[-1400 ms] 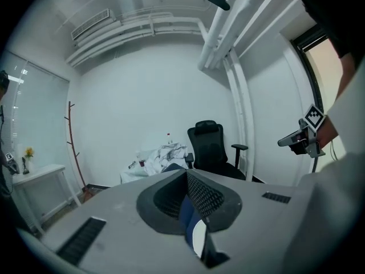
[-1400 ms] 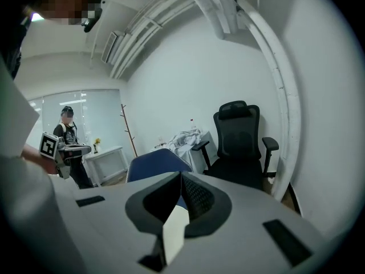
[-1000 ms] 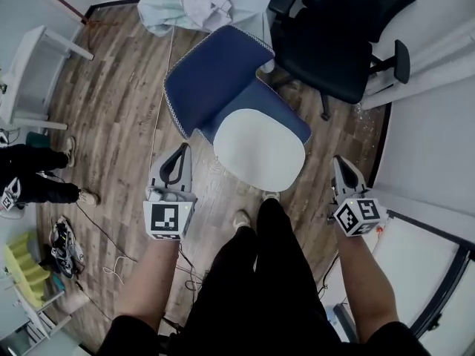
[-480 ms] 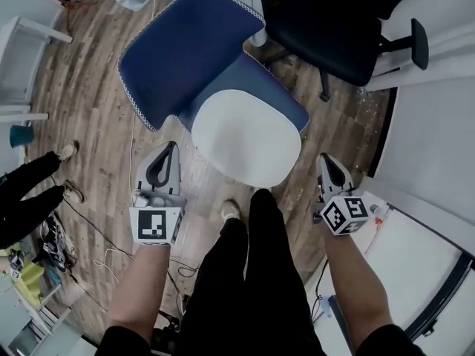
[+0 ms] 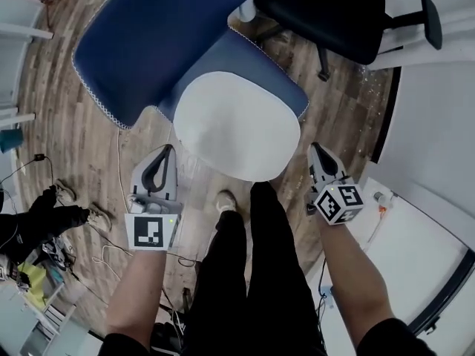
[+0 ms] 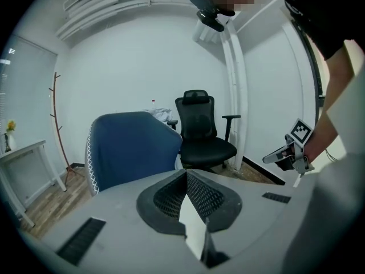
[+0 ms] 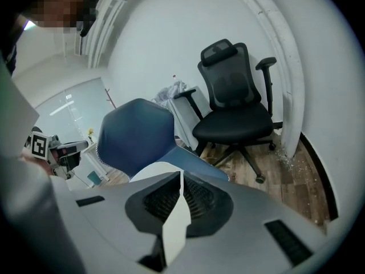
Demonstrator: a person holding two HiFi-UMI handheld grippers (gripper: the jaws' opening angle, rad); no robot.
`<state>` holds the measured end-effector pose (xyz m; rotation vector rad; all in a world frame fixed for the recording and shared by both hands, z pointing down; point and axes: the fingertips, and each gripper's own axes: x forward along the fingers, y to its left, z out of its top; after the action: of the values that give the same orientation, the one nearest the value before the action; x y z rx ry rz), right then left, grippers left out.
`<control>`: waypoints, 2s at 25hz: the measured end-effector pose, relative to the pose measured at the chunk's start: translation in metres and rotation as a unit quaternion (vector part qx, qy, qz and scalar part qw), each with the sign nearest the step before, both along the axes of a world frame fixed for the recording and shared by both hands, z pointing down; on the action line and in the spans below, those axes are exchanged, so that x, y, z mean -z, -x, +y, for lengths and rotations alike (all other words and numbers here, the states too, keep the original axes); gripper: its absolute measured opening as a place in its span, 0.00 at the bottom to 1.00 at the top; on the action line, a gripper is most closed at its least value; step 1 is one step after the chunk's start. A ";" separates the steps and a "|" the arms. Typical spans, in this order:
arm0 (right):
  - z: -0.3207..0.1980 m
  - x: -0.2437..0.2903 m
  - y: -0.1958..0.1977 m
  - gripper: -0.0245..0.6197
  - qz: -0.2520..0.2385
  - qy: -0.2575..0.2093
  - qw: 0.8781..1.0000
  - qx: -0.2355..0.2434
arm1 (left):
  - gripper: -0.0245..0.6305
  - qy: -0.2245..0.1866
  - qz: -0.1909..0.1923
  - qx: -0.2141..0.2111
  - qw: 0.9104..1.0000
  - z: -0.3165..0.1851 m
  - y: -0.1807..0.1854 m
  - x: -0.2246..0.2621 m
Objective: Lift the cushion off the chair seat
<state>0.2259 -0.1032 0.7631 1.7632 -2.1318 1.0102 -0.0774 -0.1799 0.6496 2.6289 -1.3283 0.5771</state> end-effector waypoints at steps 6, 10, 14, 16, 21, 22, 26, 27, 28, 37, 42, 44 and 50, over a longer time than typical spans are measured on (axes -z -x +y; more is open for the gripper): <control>0.006 -0.044 0.008 0.06 0.009 0.012 1.000 0.015 | 0.04 0.018 -0.001 0.006 1.000 0.005 0.004 -0.029; 0.007 -0.069 0.009 0.06 0.008 0.019 1.000 0.010 | 0.04 0.025 -0.011 0.010 1.000 0.004 0.007 -0.053; 0.016 -0.084 0.006 0.12 -0.001 0.021 1.000 0.001 | 0.04 0.034 -0.013 0.007 0.999 0.008 0.001 -0.076; 0.014 -0.098 0.004 0.22 -0.008 0.031 0.999 -0.002 | 0.04 0.041 -0.015 0.004 0.999 0.005 -0.004 -0.088; 0.015 -0.129 0.006 0.42 -0.017 0.067 0.997 0.014 | 0.04 0.052 -0.018 -0.002 0.998 0.002 -0.015 -0.108; 0.014 -0.134 0.008 0.46 -0.023 0.070 0.997 0.016 | 0.04 0.057 -0.021 -0.005 0.998 0.003 -0.014 -0.111; 0.006 -0.152 0.013 0.54 -0.064 0.082 0.995 0.008 | 0.04 0.064 -0.028 -0.017 0.997 0.003 -0.014 -0.121; 0.004 -0.156 0.012 0.55 -0.074 0.086 0.994 0.002 | 0.04 0.067 -0.028 -0.021 0.997 0.004 -0.016 -0.123; 0.004 -0.160 0.011 0.56 -0.083 0.091 0.992 -0.005 | 0.04 0.069 -0.028 -0.025 0.997 0.006 -0.018 -0.124; 0.010 -0.184 0.007 0.56 -0.114 0.123 0.986 -0.025 | 0.04 0.074 -0.025 -0.034 0.996 0.003 -0.027 -0.128; 0.007 -0.188 0.007 0.56 -0.144 0.127 0.981 -0.031 | 0.04 0.082 -0.026 -0.021 0.996 0.000 -0.023 -0.132; 0.004 -0.188 0.012 0.55 -0.160 0.130 0.978 -0.022 | 0.04 0.082 -0.027 -0.016 0.996 -0.003 -0.020 -0.131; 0.002 -0.162 0.025 0.18 -0.175 0.097 0.980 0.020 | 0.04 0.079 -0.031 -0.003 0.996 -0.002 -0.010 -0.125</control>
<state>0.2012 -0.1015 0.9247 1.5356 -2.1577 1.5576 -0.0672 -0.1819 0.7742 2.5090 -1.2365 0.7388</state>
